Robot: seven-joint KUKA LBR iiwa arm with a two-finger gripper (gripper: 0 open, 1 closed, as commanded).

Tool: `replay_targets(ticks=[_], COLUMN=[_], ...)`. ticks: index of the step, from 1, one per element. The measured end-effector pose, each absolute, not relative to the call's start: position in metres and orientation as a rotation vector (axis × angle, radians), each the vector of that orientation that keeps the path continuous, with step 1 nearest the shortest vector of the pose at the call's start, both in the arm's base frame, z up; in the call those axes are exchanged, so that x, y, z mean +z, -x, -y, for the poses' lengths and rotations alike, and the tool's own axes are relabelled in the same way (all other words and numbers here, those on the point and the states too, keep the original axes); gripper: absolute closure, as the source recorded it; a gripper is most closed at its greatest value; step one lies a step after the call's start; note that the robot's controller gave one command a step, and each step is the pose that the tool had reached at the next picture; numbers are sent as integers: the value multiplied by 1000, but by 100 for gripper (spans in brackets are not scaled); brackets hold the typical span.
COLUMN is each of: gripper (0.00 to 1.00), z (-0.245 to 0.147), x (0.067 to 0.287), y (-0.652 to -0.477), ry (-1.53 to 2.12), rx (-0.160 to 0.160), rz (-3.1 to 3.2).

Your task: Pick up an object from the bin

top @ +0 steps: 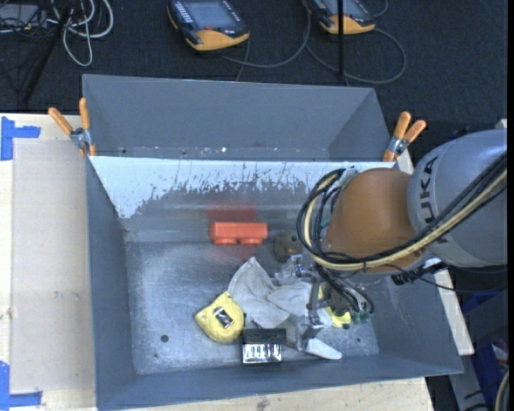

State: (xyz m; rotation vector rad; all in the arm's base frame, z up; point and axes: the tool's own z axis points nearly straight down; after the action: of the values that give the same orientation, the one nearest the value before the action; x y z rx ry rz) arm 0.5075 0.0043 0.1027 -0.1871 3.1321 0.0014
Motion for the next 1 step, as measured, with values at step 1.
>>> replay_targets(ticks=[1], gripper=[0], z=[-2], x=[92], y=[-511], ry=[257], rx=[0], rz=[-3125])
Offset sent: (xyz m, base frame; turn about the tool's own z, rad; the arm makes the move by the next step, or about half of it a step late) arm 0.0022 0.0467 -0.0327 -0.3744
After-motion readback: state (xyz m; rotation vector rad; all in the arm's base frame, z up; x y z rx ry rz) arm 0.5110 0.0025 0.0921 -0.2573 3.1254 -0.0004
